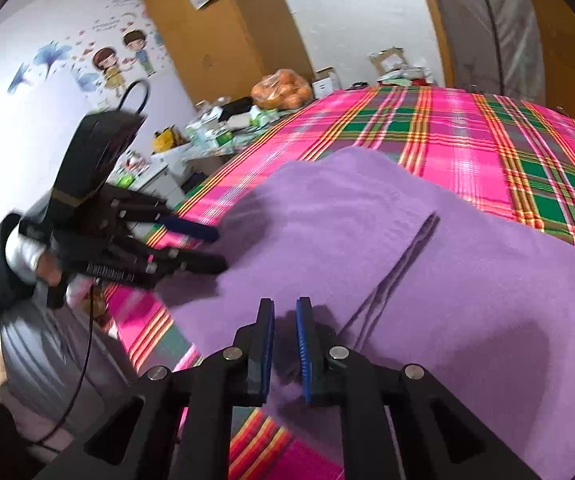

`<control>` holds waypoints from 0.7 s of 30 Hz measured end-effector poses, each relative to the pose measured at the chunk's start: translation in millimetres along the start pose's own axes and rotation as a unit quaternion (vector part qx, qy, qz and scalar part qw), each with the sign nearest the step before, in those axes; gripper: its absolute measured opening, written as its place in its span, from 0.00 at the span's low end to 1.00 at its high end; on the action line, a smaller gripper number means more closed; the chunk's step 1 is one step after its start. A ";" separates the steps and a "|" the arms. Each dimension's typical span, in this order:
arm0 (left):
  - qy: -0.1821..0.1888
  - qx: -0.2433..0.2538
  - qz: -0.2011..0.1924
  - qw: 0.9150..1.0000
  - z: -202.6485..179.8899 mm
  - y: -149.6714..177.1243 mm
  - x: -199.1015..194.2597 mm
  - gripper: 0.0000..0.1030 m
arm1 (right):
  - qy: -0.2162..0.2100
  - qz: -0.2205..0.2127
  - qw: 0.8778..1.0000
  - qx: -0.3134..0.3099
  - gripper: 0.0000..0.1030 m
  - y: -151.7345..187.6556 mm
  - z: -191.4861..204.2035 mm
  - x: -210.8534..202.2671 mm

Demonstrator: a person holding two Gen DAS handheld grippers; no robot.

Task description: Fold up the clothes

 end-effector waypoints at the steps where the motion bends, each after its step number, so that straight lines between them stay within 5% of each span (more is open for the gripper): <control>1: 0.001 0.000 0.000 1.000 -0.1 0.3 -0.7 0.45 | 0.001 0.003 1.000 -0.003 0.10 2.9 -1.1 -0.3; 11: 0.012 -0.022 -0.026 0.999 10.0 -8.6 -25.6 0.46 | 0.031 -0.009 0.999 0.041 0.12 3.5 -29.7 -21.8; 21: 0.055 -0.013 -0.015 0.998 -7.3 5.0 -31.7 0.46 | -0.004 -0.009 1.000 0.012 0.12 6.2 -12.7 -17.4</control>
Point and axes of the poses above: each gripper's, at about its wrist camera, not at the fingertips, and x roughly the way its jaws point, z to its left, y to its underside, the point moved 4 cm from there along x, roughly the way its jaws point, and after that the axes turned 15 degrees about -z, right-handed, at the moved point
